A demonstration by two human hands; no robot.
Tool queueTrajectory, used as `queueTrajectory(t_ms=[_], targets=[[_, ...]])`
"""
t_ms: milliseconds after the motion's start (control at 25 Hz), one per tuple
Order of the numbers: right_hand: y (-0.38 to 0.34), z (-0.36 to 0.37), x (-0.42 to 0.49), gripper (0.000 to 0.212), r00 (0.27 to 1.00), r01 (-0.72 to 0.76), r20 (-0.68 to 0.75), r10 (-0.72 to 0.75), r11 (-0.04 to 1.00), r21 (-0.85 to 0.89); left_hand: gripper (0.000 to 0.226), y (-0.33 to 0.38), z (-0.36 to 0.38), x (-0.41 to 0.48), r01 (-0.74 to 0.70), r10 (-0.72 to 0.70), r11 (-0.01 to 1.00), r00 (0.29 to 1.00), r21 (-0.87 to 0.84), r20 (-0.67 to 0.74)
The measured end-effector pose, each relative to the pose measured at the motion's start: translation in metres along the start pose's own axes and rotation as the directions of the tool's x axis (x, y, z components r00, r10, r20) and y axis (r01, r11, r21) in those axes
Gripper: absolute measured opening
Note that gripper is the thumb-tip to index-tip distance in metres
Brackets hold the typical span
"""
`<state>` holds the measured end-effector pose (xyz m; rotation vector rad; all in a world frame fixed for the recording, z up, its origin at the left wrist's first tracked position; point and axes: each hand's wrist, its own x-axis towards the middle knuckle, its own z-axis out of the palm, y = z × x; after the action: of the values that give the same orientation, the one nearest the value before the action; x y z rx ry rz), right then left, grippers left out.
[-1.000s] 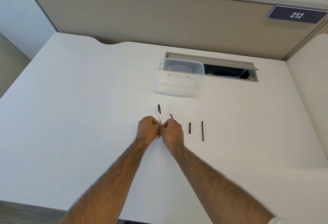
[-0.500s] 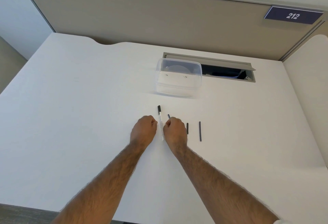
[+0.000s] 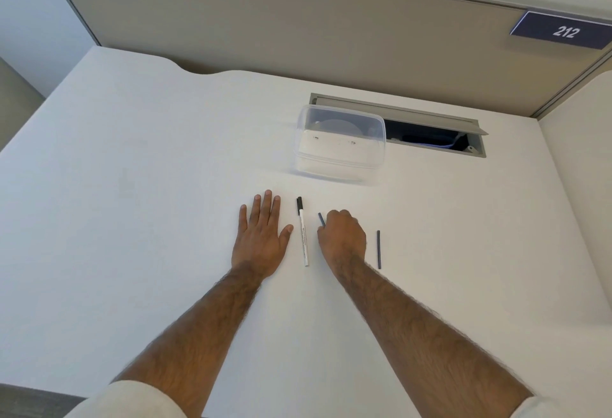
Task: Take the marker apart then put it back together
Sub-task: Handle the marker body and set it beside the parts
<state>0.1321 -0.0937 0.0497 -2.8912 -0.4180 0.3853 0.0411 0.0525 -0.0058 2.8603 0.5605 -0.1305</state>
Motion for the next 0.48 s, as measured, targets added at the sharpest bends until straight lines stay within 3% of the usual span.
queueTrajectory(t_ms=[280, 360, 480], targets=[[-0.007, -0.006, 0.002, 0.005, 0.995, -0.096, 0.050, 0.090, 0.987, 0.127, 0.067, -0.001, 0.000, -0.001, -0.006, 0.006, 1.000, 1.000, 0.008, -0.011], [-0.007, -0.023, 0.009, 0.006, 0.997, -0.078, -0.003, 0.079, 0.986, 0.146, 0.068, -0.002, 0.000, 0.000, -0.003, 0.003, 1.000, 1.000, -0.001, -0.016], [-0.007, -0.063, 0.040, 0.015, 0.981, 0.034, -0.196, -0.009, 0.991, 0.127, 0.070, -0.001, 0.000, 0.000, -0.003, 0.003, 1.000, 1.000, 0.018, -0.016]])
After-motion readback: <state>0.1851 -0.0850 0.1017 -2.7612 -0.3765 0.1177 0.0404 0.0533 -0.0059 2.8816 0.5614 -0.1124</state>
